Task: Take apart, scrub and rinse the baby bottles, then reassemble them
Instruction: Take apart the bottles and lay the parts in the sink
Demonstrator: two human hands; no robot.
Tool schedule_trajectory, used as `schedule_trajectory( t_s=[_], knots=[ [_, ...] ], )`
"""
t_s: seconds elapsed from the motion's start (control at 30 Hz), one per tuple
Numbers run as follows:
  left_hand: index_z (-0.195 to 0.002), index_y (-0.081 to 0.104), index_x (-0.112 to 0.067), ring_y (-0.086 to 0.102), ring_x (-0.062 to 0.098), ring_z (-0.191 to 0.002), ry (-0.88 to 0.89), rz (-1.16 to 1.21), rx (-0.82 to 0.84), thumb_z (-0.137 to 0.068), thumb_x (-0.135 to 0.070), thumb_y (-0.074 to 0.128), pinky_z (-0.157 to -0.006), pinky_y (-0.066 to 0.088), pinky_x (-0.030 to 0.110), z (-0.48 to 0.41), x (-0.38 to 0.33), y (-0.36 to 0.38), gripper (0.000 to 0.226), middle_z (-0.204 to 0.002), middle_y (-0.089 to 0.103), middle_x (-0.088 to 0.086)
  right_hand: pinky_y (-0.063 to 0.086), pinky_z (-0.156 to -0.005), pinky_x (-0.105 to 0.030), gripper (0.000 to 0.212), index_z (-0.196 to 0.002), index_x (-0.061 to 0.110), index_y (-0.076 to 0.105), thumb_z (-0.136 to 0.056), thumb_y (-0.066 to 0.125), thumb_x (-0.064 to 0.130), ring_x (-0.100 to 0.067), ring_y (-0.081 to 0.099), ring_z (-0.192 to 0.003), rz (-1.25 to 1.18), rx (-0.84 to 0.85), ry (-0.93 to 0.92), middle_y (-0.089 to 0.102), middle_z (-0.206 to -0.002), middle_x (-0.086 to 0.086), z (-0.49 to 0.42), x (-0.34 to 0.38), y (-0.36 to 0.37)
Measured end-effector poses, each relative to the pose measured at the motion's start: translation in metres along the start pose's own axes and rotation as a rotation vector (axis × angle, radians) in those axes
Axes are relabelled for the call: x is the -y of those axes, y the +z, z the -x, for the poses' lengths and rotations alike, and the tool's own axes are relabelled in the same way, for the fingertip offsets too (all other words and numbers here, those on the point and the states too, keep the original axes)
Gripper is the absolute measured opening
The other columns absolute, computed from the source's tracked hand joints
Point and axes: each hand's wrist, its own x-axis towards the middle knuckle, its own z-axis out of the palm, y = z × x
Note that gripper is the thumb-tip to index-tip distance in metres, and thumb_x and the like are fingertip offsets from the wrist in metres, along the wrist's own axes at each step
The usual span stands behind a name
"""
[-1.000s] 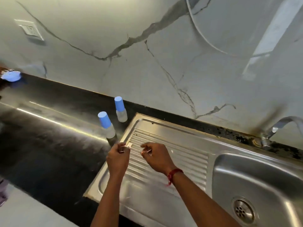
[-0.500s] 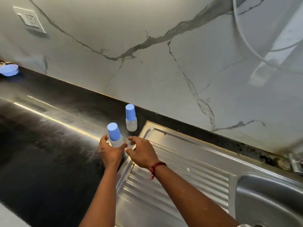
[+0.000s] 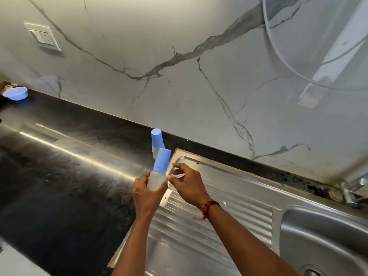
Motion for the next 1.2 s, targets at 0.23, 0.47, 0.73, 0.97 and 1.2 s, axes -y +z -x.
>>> schedule_trajectory(
  t_s=[0.23,0.47,0.73,0.97,1.2],
  knots=[
    [-0.117,0.059,-0.018,0.059,0.021,-0.090,0.062,-0.043,0.207,-0.067,-0.026,0.088,-0.067,0.045,0.021,0.079,-0.032,0.012,0.058,-0.103,0.059,-0.002,0.058,-0.081,-0.043,0.035,-0.117,0.021,0.057,-0.089,0.070,0.039,-0.020,0.070,-0.084,-0.271,-0.229,0.184,0.071,-0.095,-0.001,0.046,-0.029,-0.044],
    [-0.122,0.053,-0.038,0.064,0.007,-0.080,0.124,-0.097,0.630,-0.068,-0.038,0.075,-0.069,0.055,0.027,0.138,-0.044,0.026,0.058,-0.094,0.066,-0.015,0.061,-0.073,-0.033,0.027,-0.112,0.018,0.065,-0.093,0.065,0.036,-0.019,0.070,-0.099,-0.579,-0.291,0.274,0.072,-0.108,-0.003,0.109,-0.061,-0.077],
    [-0.091,0.057,-0.026,0.064,0.010,-0.068,0.087,-0.096,0.773,-0.072,-0.066,0.068,-0.059,0.046,0.026,0.215,-0.078,0.069,0.046,-0.077,0.067,-0.006,0.054,-0.070,-0.025,0.019,-0.103,0.021,0.070,-0.095,0.063,0.037,-0.013,0.070,-0.089,-0.625,-0.463,0.373,0.074,-0.097,0.001,0.186,-0.099,-0.115],
    [-0.095,0.059,-0.025,0.062,0.007,-0.066,0.178,-0.159,0.865,-0.088,-0.062,0.059,-0.057,0.041,0.021,0.275,-0.082,0.104,0.038,-0.071,0.065,-0.006,0.050,-0.060,-0.020,0.021,-0.105,0.013,0.070,-0.096,0.062,0.030,-0.012,0.061,-0.073,-0.754,-0.533,0.463,0.068,-0.088,-0.005,0.241,-0.127,-0.154],
    [-0.093,0.058,-0.027,0.062,0.001,-0.070,0.138,-0.198,1.001,-0.095,-0.051,0.056,-0.055,0.039,0.013,0.331,-0.101,0.139,0.024,-0.077,0.065,-0.010,0.055,-0.081,-0.036,0.028,-0.110,0.014,0.067,-0.096,0.059,0.037,-0.026,0.069,-0.089,-0.920,-0.581,0.595,0.074,-0.101,-0.018,0.289,-0.165,-0.189]
  ],
)
